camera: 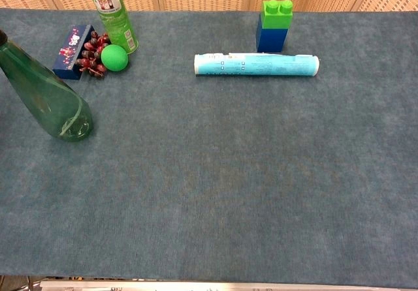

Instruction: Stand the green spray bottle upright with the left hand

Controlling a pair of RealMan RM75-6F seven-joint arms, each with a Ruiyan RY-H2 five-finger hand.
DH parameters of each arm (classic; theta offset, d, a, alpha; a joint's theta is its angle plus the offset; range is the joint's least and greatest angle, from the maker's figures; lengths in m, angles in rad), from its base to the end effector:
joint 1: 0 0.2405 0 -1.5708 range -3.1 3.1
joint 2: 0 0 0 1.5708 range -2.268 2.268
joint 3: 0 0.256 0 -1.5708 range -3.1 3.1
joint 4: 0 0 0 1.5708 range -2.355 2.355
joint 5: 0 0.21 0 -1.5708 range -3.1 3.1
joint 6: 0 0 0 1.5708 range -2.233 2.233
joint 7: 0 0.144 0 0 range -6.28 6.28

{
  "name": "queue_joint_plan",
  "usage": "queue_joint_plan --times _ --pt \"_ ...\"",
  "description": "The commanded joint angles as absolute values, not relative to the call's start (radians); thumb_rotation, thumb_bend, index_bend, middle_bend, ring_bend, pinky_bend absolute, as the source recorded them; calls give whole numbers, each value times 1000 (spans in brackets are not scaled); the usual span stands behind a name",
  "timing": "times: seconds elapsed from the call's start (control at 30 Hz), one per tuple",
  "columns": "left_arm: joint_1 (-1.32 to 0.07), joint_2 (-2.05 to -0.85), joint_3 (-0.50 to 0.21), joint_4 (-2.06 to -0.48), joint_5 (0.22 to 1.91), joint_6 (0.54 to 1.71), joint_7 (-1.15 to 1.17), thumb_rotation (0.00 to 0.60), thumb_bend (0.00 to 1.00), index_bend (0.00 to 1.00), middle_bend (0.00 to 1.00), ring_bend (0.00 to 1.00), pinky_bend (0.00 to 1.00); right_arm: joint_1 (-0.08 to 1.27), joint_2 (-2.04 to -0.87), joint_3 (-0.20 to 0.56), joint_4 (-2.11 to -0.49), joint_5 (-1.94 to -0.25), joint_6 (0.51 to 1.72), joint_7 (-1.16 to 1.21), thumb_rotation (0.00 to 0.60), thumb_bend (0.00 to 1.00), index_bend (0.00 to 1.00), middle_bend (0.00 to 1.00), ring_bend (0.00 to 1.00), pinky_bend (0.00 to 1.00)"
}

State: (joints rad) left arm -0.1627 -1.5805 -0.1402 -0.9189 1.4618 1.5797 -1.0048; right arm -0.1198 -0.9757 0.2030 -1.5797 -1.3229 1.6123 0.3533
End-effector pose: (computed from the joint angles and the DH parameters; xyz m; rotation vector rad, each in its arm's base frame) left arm -0.3621 0.2252 0.1018 -0.9385 -1.2718 -1.6601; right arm -0.3550 -0.1364 0.2603 0.9197 -0.9169 1.0154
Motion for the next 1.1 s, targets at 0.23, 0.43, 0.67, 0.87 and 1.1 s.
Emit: queue_joint_plan --times 0.23,0.43,0.67,0.87,1.1 --pt "-208 -1492 -115 -985 1494 1510 -645 600 339 551 461 324 373 -119 -976 203 -1580 -1323 1612 350 600 96 485 338 255 359" --pt "-234 -1395 -95 -1109 1525 1483 -323 600 339 528 418 319 373 -116 -978 202 -1585 -1323 1610 336 600 96 485 338 255 359" --pt "-245 -1278 -75 -1290 1506 1404 -184 600 339 527 412 306 372 -103 -985 199 -1595 -1321 1596 292 600 96 485 338 255 359" --pt "-233 -1184 -57 -1430 1437 1329 -39 600 339 528 408 299 372 -92 -995 198 -1608 -1309 1584 242 600 97 485 338 255 358" --pt "-218 -1113 -53 -1517 1396 1312 13 600 339 528 395 298 372 -84 -1004 204 -1612 -1281 1569 203 600 96 485 338 255 359"
